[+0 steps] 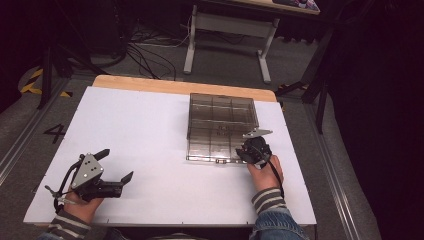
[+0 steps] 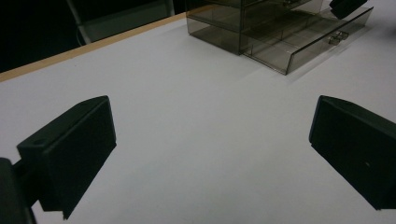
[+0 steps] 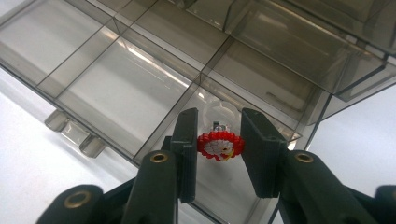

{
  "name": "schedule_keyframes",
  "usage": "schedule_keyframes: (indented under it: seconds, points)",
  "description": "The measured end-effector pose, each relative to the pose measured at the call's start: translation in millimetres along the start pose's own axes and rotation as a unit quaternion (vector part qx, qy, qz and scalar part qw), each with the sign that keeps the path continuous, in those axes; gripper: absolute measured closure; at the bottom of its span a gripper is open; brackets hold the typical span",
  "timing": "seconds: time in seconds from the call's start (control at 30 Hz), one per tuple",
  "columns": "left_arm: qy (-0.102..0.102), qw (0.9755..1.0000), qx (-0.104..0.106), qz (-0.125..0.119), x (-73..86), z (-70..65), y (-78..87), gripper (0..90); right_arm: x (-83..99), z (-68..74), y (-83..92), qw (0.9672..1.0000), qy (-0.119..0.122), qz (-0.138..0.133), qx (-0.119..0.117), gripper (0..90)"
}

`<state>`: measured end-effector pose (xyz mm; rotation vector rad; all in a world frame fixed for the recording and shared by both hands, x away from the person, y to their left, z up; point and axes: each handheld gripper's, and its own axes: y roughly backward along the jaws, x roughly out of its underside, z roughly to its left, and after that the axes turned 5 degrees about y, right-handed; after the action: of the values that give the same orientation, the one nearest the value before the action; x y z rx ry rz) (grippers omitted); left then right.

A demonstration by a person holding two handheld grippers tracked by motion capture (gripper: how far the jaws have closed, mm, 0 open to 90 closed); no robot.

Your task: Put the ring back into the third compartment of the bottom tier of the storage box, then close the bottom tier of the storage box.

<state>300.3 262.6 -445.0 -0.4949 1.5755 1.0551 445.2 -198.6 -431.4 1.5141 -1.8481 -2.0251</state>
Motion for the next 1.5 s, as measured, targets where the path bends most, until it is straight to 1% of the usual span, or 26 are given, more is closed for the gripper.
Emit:
schedule_keyframes:
  seconds: [0.1, 0.3, 0.43, 0.53, 0.57, 0.7, 0.9, 0.97, 1.0, 1.03, 1.27, 1.3, 1.43, 1.5]
  points:
    - [0.001, 1.0000, 0.001, 0.001, 0.1, -0.1, -0.2, 1.2, 0.0, 0.9, -2.6, 1.0000, 0.001, 0.002, 0.005, 67.7]
    - [0.002, 1.0000, 0.001, 0.001, 0.2, 0.2, -0.5, 1.2, 0.1, 0.1, -6.4, 1.0000, 0.001, 0.009, 0.004, 67.5]
    - [0.002, 1.0000, 0.002, 0.002, 0.2, 0.1, -0.4, 1.2, 0.1, -0.4, -7.8, 0.9999, 0.001, 0.013, 0.003, 65.6]
    - [-0.001, 1.0000, 0.000, 0.001, 0.1, 0.1, 0.0, 1.2, 0.0, -0.1, -7.4, 0.9999, -0.001, 0.011, 0.005, 63.0]
    - [0.001, 1.0000, 0.001, 0.001, 0.2, -0.1, 0.3, 1.2, -0.2, -0.1, -6.9, 0.9999, 0.000, 0.010, 0.005, 62.4]
    - [0.003, 1.0000, 0.001, 0.002, 0.3, -0.4, 0.7, 1.2, -1.5, 1.7, -3.4, 1.0000, 0.005, 0.004, 0.005, 62.3]
    - [0.001, 1.0000, 0.001, -0.001, -0.2, 0.4, 0.1, 1.2, -5.5, 8.1, 8.0, 0.9997, 0.014, -0.017, 0.003, 67.7]
    - [0.001, 1.0000, 0.001, -0.001, -0.3, 0.0, -0.4, 1.2, -6.6, 11.0, 11.6, 0.9995, 0.022, -0.023, 0.004, 69.2]
    - [0.004, 1.0000, 0.003, 0.000, -0.2, -0.6, -0.7, 1.2, -7.1, 12.1, 13.0, 0.9993, 0.027, -0.025, 0.004, 69.9]
    - [0.001, 1.0000, 0.002, 0.000, -0.4, -0.4, -0.5, 1.2, -7.5, 13.2, 14.6, 0.9993, 0.028, -0.025, 0.003, 70.7]
    - [0.002, 1.0000, 0.001, -0.001, -0.1, -0.5, 1.5, 1.2, -10.4, 18.4, 20.5, 0.9984, 0.044, -0.036, -0.001, 73.3]
    - [0.001, 1.0000, 0.001, 0.000, -0.1, -0.3, 1.7, 1.2, -11.1, 19.4, 21.6, 0.9982, 0.048, -0.036, -0.005, 74.0]
    - [0.001, 1.0000, 0.000, 0.000, 0.0, -0.4, 1.8, 1.2, -13.2, 23.7, 24.6, 0.9973, 0.061, -0.042, -0.004, 77.0]
    - [0.001, 1.0000, 0.001, 0.000, 0.0, -0.6, 1.8, 1.2, -14.0, 25.2, 26.0, 0.9971, 0.063, -0.042, -0.003, 79.4]
